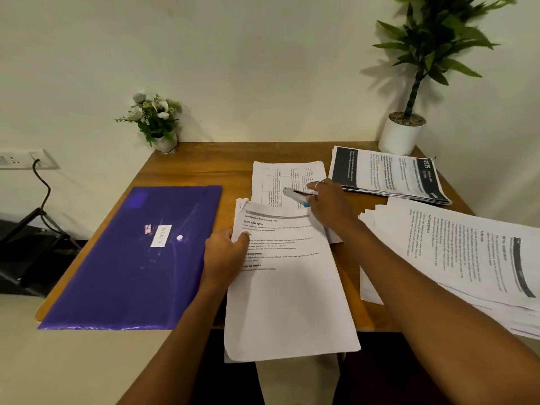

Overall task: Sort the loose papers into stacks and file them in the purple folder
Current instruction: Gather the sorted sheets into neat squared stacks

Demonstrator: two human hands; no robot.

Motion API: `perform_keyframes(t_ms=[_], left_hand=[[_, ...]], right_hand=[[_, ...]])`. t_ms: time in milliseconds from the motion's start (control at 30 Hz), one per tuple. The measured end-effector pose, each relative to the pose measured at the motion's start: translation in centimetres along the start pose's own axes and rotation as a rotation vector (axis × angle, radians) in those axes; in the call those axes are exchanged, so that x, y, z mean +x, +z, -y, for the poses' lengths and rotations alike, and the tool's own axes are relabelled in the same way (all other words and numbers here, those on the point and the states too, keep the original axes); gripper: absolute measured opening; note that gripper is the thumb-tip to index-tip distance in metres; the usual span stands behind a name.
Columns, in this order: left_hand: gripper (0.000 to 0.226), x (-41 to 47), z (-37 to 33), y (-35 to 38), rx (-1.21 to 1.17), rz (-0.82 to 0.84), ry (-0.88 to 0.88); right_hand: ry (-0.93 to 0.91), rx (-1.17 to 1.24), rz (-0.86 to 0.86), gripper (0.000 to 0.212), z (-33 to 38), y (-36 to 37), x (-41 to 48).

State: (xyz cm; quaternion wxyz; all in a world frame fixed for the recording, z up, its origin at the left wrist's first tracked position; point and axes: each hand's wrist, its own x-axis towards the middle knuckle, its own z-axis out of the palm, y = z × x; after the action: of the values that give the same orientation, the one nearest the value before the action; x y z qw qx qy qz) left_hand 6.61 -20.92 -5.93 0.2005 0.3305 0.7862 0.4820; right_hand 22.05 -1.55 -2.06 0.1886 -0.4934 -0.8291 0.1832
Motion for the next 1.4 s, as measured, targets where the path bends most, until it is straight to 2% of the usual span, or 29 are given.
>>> perform_keyframes(t_ms=[100, 200, 300, 367, 433, 533, 567, 633, 800, 900, 1067, 1267, 1400], left_hand=[[0.026, -0.1, 0.0, 0.1, 0.019, -0.001, 0.016], [0.023, 0.0, 0.2, 0.2, 0.019, 0.000, 0.025], [0.026, 0.1, 0.4, 0.3, 0.012, 0.009, 0.024], [0.025, 0.1, 0.4, 0.4, 0.009, 0.012, 0.025], [0.018, 0.2, 0.4, 0.5, 0.019, 0.003, 0.032], [0.009, 0.3, 0.4, 0.6, 0.028, -0.006, 0.039], [0.010, 0.3, 0.4, 0.6, 0.033, -0.004, 0.038], [0.017, 0.5, 0.5, 0.6, 0.047, 0.003, 0.029], [0.024, 0.8, 0.7, 0.8, 0.075, 0.021, 0.019], [0.024, 0.8, 0.8, 0.7, 0.074, 0.029, 0.015], [0.021, 0.8, 0.9, 0.7, 0.057, 0.035, 0.018], [0.023, 0.7, 0.9, 0.8, 0.079, 0.027, 0.034], [0.024, 0.7, 0.8, 0.8, 0.080, 0.029, 0.022]], right_hand=[[-0.016, -0.101, 0.104, 0.041, 0.0, 1.5, 2.2], [-0.019, -0.220, 0.130, 0.036, 0.0, 2.5, 3.7], [0.018, -0.222, 0.150, 0.032, 0.3, 2.7, 4.9], [0.069, -0.133, 0.153, 0.030, 0.8, 2.3, 5.2], [0.153, 0.215, 0.134, 0.026, 2.0, 1.7, 4.9], [0.231, 1.089, 0.204, 0.023, 4.1, 1.3, 2.9], [0.189, 1.240, 0.226, 0.025, 4.1, 1.9, 2.2], [0.112, 1.367, 0.265, 0.031, 4.0, 3.4, 0.9], [0.078, 1.450, 0.350, 0.036, 3.2, 5.3, 0.2], [0.076, 1.448, 0.387, 0.030, 3.0, 5.5, 0.3], [0.064, 1.371, 0.429, 0.029, 3.1, 5.4, 0.5], [0.084, 1.190, 0.638, 0.034, 3.5, 4.6, 1.4], [0.089, 1.221, 0.666, 0.034, 3.9, 4.9, 1.5]])
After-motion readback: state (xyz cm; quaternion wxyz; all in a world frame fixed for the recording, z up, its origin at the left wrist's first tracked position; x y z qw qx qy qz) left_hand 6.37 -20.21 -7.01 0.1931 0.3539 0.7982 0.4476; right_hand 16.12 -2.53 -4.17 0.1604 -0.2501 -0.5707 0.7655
